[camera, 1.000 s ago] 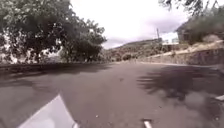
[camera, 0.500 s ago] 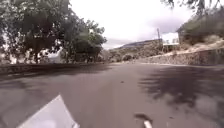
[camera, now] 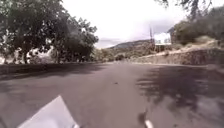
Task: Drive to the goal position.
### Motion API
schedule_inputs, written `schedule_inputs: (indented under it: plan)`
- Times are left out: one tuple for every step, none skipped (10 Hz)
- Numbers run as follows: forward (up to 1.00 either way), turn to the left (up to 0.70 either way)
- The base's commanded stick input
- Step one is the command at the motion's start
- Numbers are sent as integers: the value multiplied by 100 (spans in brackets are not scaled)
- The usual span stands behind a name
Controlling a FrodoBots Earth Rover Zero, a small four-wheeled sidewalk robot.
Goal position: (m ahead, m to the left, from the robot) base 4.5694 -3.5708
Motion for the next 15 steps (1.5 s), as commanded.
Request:
schedule_inputs:
  plan:
    - [50,-17]
    - [50,-11]
    - [50,-6]
    - [50,0]
    - [50,0]
    - [50,0]
    - [50,0]
    - [50,0]
    - [50,0]
    - [50,0]
    - [50,0]
    - [50,0]
    - [50,0]
    - [50,0]
    - [50,0]
